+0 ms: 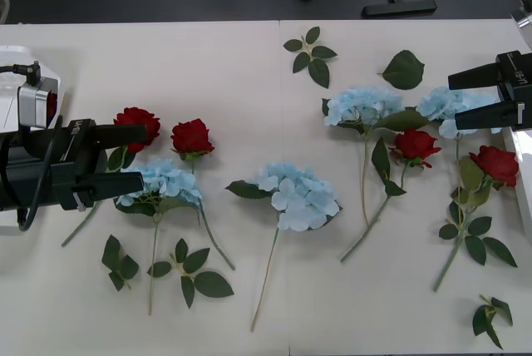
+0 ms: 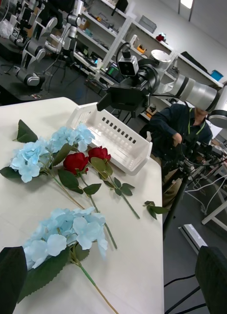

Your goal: Place the red flowers into the right box and the blue flowers into the left box. If a person shows an open palm, hand one flower to the person first, then continue sorting.

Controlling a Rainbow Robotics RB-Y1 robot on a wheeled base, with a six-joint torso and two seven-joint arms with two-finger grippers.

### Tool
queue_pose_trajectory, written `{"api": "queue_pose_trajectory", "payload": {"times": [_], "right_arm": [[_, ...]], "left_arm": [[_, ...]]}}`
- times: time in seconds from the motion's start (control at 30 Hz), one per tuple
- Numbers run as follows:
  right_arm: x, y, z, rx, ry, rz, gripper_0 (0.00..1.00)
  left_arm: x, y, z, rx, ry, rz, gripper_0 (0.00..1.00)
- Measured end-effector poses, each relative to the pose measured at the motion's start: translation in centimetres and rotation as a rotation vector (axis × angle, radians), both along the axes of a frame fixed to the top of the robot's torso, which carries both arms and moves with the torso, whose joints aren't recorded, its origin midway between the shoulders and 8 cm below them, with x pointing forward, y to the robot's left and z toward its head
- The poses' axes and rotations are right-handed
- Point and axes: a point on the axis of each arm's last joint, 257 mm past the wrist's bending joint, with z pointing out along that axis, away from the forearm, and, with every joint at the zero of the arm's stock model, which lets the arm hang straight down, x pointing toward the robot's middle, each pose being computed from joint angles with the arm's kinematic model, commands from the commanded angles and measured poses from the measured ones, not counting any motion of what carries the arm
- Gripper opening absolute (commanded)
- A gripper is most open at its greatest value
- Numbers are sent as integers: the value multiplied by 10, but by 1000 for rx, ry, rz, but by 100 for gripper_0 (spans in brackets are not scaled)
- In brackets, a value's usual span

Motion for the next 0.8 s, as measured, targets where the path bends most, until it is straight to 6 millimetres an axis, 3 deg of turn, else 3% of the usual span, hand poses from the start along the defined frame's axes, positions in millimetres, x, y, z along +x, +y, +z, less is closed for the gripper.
{"api": "queue_pose_trajectory", "payload": {"times": [0.23, 0.47, 0.63, 0.7, 0.8], "right_arm": [[-10, -19, -32, -21, 72, -43, 100], [-28, -50, -48, -208, 77, 5, 100], [-34, -79, -77, -332, 113, -27, 100], [-41, -91, -96, -361, 219, -107, 100], [-45, -110, -126, -360, 513, -411, 100]], "left_arm": [[0, 0, 0, 0, 1, 0, 100], [-2, -1, 2, -19, 10, -5, 100], [3, 14, 11, 16, -15, 15, 100], [8, 25, 17, 39, -15, 35, 100], [19, 43, 25, 76, 62, 90, 100]]}}
